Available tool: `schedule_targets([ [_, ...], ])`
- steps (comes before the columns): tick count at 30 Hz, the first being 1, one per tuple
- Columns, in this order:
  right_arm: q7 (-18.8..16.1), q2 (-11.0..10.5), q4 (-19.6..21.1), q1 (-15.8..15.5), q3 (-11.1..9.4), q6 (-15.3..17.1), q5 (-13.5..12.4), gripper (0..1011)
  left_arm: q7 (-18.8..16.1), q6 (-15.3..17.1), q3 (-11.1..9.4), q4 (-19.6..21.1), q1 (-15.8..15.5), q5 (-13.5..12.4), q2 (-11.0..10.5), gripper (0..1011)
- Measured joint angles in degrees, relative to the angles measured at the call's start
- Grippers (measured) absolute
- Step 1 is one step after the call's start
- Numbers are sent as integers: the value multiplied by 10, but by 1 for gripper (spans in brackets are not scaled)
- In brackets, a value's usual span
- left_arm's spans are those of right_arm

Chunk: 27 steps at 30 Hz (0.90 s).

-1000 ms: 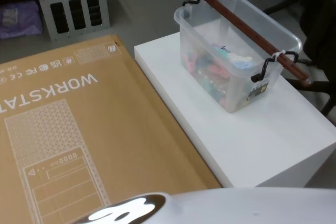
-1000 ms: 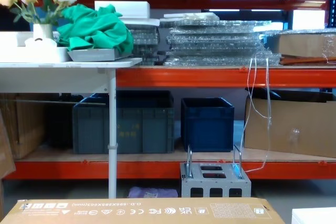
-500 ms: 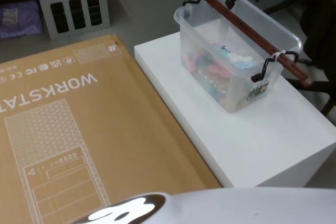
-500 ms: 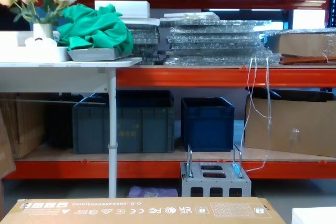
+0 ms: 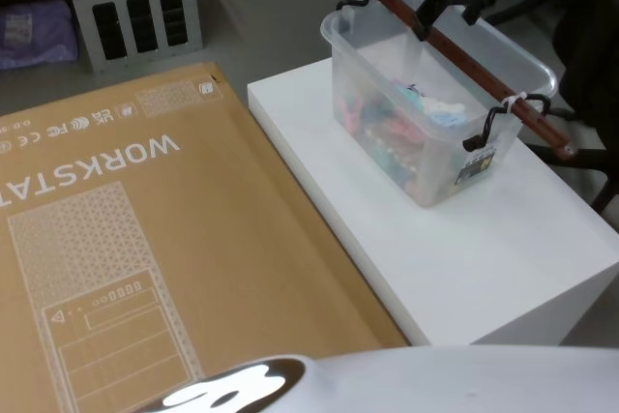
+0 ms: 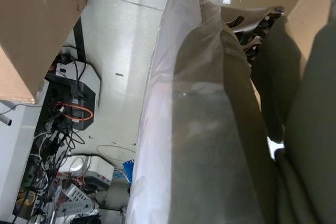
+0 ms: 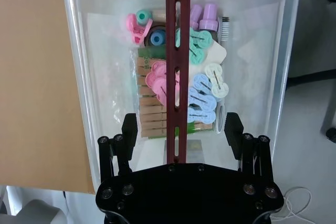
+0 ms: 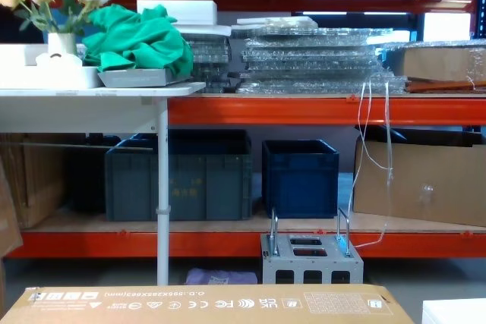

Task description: Use one hand to grasp the basket and place it at the designated location.

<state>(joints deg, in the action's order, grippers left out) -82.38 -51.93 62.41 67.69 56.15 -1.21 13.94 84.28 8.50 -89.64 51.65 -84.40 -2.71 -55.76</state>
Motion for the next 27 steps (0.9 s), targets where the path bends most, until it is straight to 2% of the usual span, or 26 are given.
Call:
schedule_targets([
  [17,-5,18,-20,1,30,-8,4,1001,0,0,0,0,0,0,0,0],
  [27,-6,24,-29,0,41,-11,6,1000,0,0,0,0,0,0,0,0],
])
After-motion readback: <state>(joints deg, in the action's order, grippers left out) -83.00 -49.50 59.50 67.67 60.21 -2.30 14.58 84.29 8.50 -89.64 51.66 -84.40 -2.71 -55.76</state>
